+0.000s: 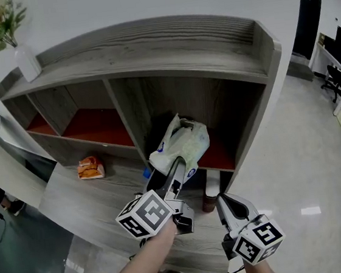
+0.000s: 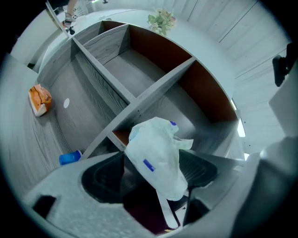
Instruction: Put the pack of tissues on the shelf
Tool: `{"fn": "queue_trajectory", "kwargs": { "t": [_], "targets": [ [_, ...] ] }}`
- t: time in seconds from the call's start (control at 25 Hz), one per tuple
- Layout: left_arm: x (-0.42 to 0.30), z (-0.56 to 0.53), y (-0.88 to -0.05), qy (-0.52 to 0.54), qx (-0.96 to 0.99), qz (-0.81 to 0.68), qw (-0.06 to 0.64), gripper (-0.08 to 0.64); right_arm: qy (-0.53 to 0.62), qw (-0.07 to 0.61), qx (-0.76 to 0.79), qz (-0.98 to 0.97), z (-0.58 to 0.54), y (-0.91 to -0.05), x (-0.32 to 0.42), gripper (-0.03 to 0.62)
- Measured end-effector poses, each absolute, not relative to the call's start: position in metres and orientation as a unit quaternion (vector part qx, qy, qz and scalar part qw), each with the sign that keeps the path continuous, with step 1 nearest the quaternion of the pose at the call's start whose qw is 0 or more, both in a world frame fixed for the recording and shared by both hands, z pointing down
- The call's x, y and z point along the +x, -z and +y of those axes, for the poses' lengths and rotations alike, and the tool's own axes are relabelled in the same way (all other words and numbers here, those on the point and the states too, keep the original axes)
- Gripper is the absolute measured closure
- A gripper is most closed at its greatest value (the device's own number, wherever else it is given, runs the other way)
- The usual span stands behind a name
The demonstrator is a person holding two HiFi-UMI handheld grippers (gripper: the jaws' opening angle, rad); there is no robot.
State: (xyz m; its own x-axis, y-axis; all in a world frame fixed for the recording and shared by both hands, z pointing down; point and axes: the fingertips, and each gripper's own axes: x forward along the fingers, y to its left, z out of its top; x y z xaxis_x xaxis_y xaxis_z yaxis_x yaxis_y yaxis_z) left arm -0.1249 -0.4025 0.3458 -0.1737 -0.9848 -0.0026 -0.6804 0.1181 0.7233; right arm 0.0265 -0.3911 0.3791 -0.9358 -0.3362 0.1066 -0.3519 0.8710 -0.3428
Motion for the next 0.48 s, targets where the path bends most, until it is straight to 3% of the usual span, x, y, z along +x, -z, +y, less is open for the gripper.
{"fn": "queue_trajectory", "kwargs": {
  "t": [0.32,0.48],
  "targets": [
    [-0.128,-0.399,-0.348,0.311,0.592,-0.695,0.265,0.103,-0.181,0.026,0.169,-0.969,-0.385,-0.382,0.02,0.592],
    [-0.123,-0.393,-0.347,0.32,0.61,-0.674,0.265,0.087,-0.177,0.026,0.163,-0.97,-0.379,-0.381,0.014,0.592]
  ]
}}
